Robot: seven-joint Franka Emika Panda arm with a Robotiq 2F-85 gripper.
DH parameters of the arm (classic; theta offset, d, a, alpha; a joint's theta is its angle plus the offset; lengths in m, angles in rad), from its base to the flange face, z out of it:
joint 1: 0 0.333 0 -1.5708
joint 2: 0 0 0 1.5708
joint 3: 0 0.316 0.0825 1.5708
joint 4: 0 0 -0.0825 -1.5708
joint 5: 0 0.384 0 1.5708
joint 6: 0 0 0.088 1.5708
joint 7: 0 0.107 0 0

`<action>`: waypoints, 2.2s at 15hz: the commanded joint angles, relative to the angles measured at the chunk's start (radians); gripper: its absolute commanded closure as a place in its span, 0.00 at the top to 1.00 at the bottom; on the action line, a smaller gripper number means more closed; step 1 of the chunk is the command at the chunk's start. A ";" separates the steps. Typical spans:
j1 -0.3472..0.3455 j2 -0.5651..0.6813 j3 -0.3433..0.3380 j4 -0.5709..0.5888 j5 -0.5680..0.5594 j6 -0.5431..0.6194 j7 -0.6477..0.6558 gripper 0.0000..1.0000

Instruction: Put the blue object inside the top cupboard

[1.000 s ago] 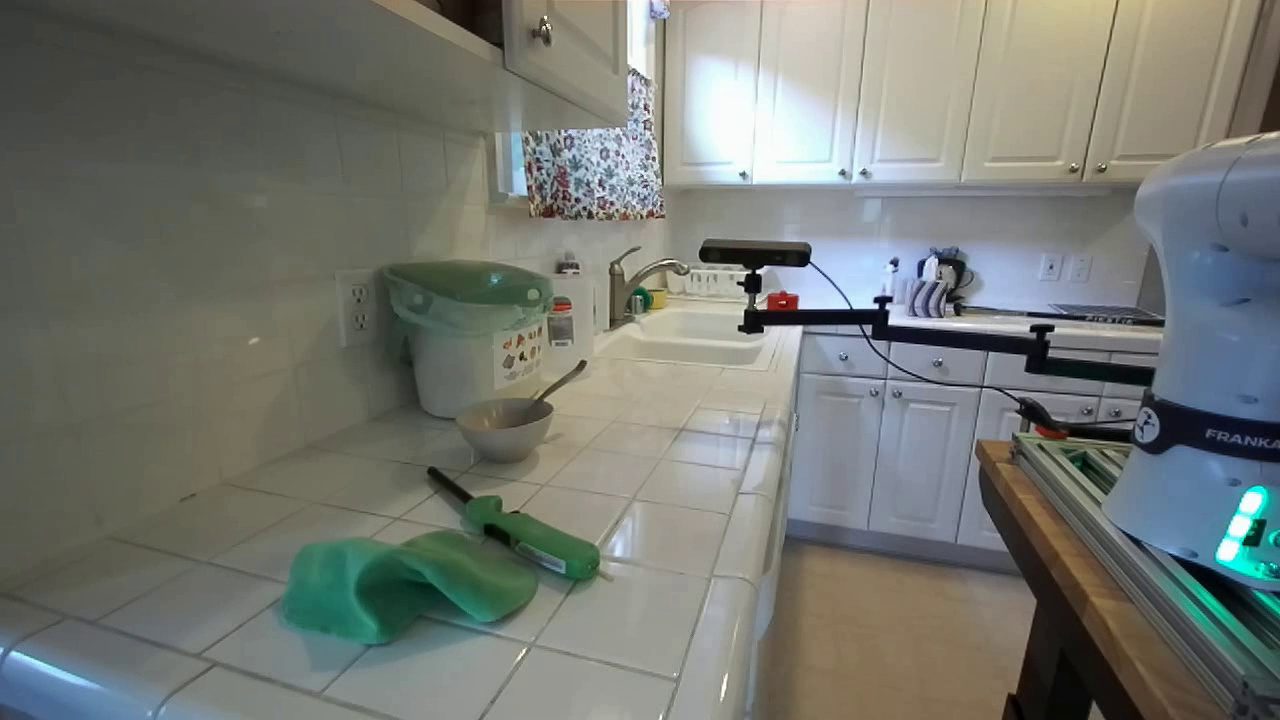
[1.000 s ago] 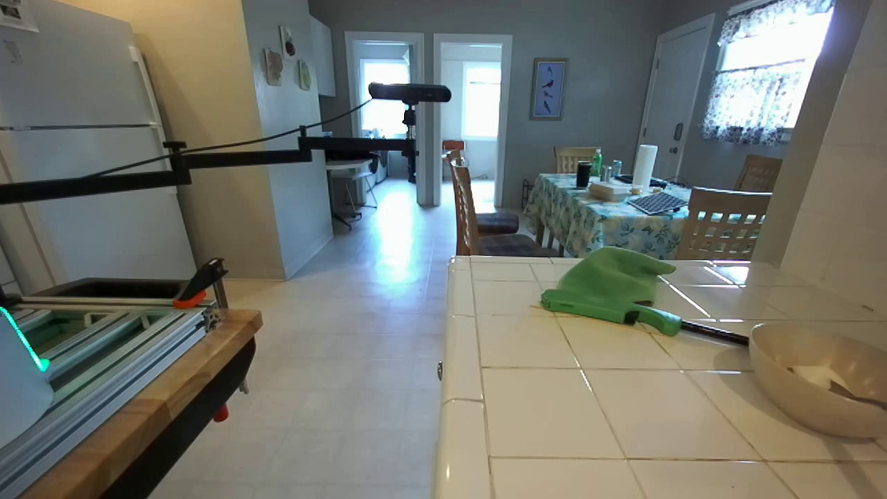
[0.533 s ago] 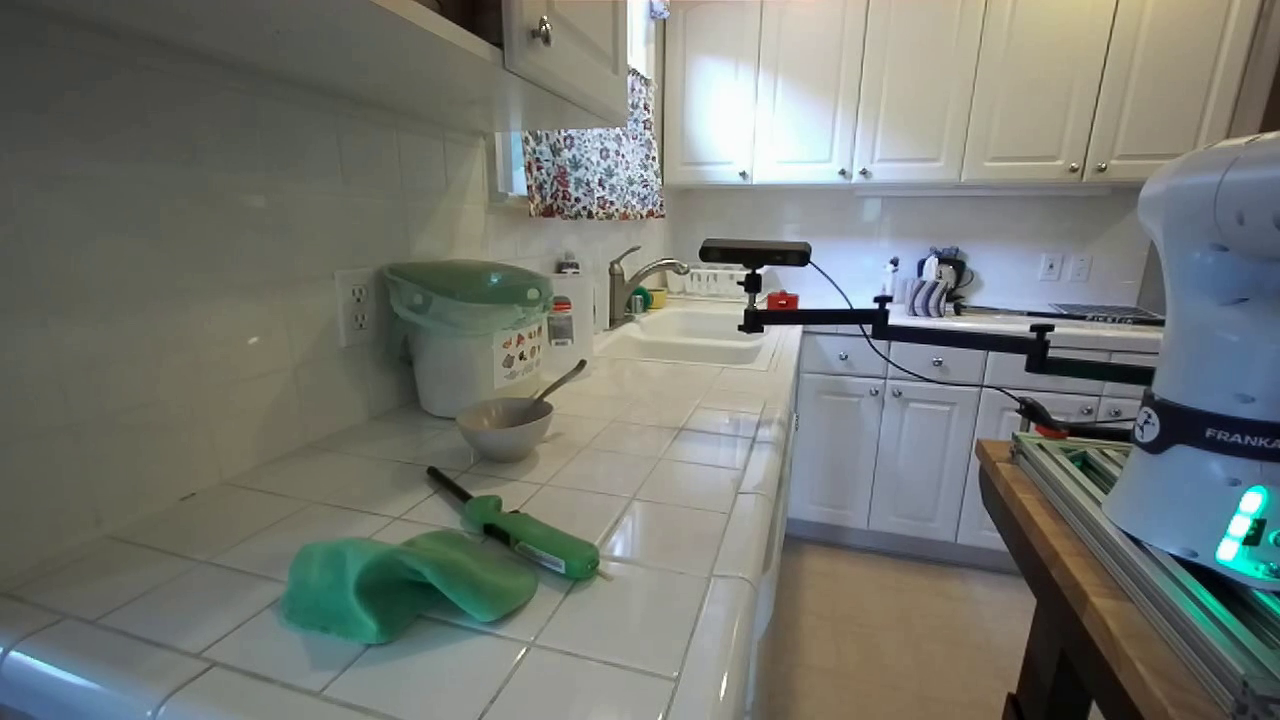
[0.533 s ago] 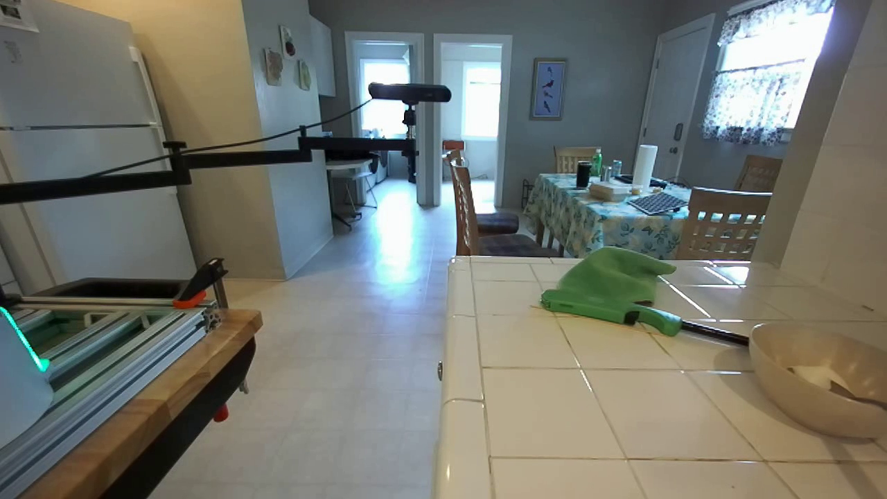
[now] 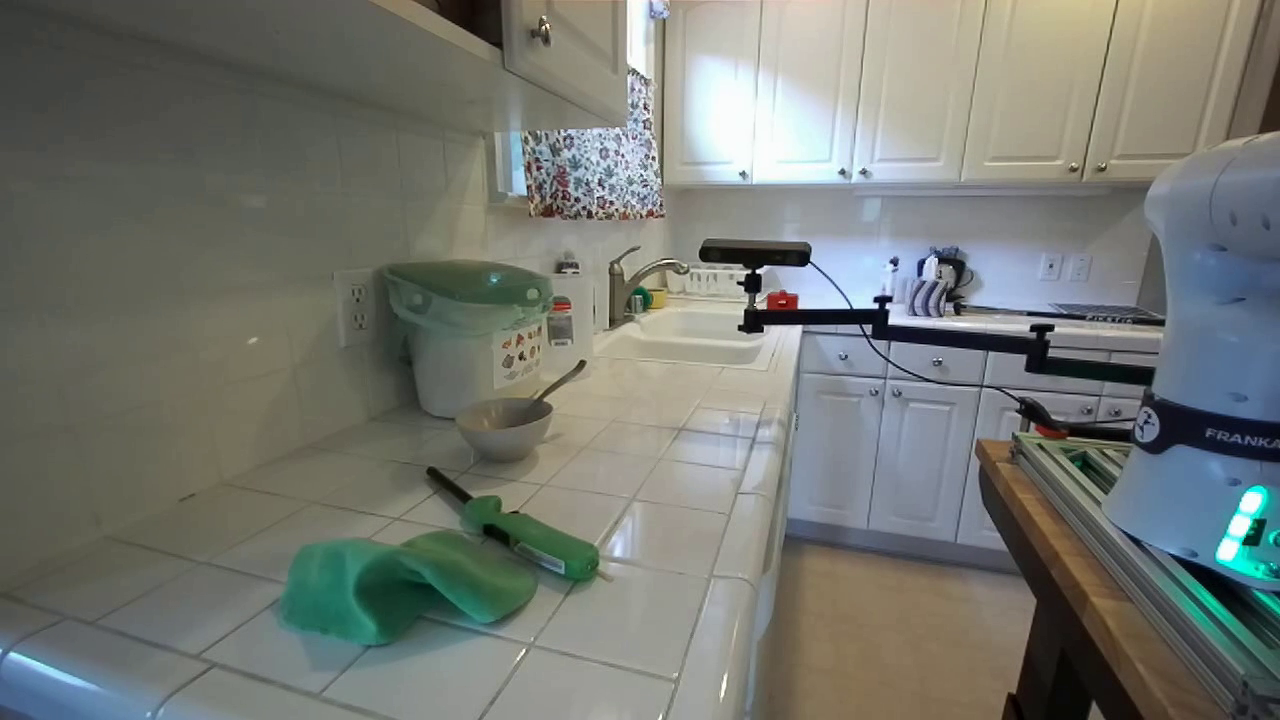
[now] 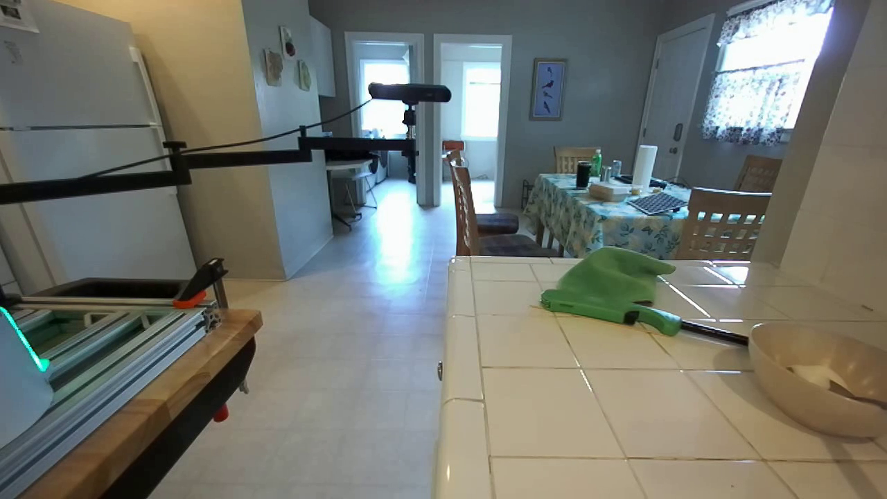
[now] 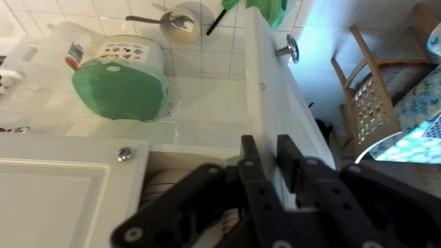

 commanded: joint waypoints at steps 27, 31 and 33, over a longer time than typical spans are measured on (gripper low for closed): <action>0.036 0.328 -0.021 0.362 -0.002 -0.426 0.120 1.00; 0.028 0.342 -0.047 0.410 0.059 -0.563 0.152 1.00; 0.026 0.360 -0.047 0.422 0.058 -0.568 0.168 1.00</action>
